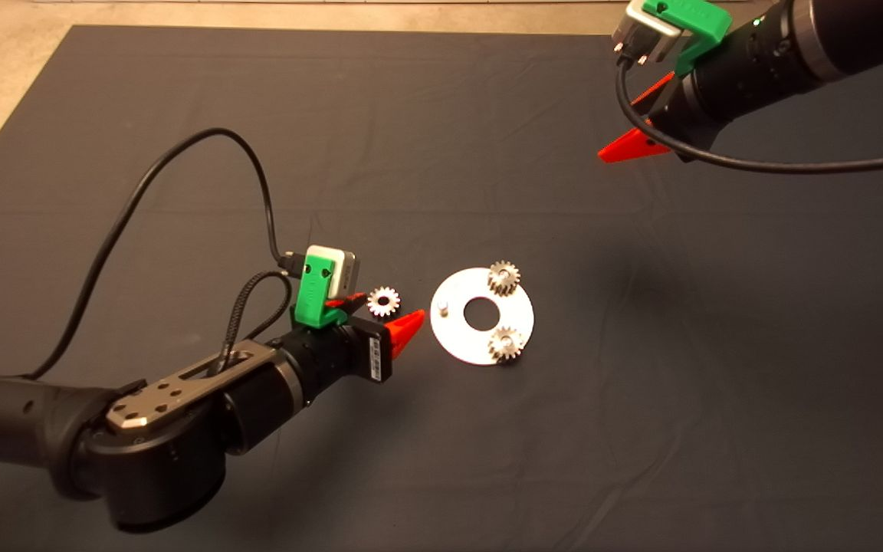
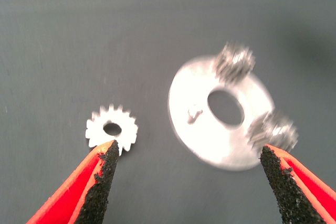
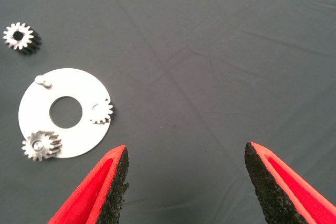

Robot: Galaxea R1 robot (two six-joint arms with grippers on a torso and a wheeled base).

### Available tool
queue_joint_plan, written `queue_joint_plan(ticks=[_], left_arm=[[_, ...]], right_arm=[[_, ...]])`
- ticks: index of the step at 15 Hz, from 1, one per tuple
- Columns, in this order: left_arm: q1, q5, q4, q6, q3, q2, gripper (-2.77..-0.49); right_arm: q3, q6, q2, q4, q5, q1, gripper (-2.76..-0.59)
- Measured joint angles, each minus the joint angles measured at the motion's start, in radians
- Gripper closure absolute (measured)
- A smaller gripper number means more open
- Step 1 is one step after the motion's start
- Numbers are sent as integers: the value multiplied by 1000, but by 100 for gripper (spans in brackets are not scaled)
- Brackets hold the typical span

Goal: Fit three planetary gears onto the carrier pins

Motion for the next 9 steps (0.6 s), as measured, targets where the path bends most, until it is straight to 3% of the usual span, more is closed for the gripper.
queue_joint_plan(ticks=[4,9], left_arm=[[1,0,-121,171,-42,14,-191],[3,2,-183,304,-123,18,-191]], right_arm=[[-34,-4,8,0,5,0,-162],[-47,-7,11,0,14,0,-162]])
